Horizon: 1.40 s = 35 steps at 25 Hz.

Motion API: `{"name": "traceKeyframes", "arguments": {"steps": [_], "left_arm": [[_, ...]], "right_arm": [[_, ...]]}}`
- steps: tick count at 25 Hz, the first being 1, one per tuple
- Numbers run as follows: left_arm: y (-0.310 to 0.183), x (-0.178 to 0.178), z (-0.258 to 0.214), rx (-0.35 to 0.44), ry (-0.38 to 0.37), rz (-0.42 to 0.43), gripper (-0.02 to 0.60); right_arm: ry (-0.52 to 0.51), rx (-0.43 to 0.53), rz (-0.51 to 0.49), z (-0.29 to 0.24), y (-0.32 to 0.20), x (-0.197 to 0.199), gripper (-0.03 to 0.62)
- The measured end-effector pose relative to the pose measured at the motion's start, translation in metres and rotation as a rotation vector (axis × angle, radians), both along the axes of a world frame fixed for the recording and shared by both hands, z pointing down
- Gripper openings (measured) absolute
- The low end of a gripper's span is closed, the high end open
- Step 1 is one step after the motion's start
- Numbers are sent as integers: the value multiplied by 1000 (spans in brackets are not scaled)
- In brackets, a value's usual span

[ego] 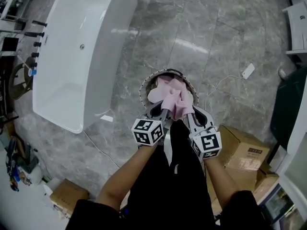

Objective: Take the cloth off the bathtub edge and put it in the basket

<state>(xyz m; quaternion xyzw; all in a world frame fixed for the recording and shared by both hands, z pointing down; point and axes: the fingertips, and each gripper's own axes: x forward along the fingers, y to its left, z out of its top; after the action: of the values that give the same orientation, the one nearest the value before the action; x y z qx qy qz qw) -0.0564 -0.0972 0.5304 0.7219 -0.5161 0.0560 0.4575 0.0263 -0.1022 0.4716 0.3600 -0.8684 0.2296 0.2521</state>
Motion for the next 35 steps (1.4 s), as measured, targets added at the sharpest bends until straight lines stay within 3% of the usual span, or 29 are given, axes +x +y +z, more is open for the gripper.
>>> {"name": "traceKeyframes", "arguments": {"steps": [10,16,25,31,35], "left_arm": [[-1,-12,88,-99,-75,-35,38],[3,-20,142,-115,-120,-29,38],[11,-30,232,-168,-183,53,38],[14,-27,281,-194,-229,163,40],[11,-22,304,-202,-242,193,49]], "right_arm": [[36,-40,-41,96,0,-20,44],[71,-101,-55,172,1,-27,44],[119,-223,-19,272,2,-22,44],[152,-290,12,312,16,-10,44],[167,-344,42,339,22,0,44]]}}
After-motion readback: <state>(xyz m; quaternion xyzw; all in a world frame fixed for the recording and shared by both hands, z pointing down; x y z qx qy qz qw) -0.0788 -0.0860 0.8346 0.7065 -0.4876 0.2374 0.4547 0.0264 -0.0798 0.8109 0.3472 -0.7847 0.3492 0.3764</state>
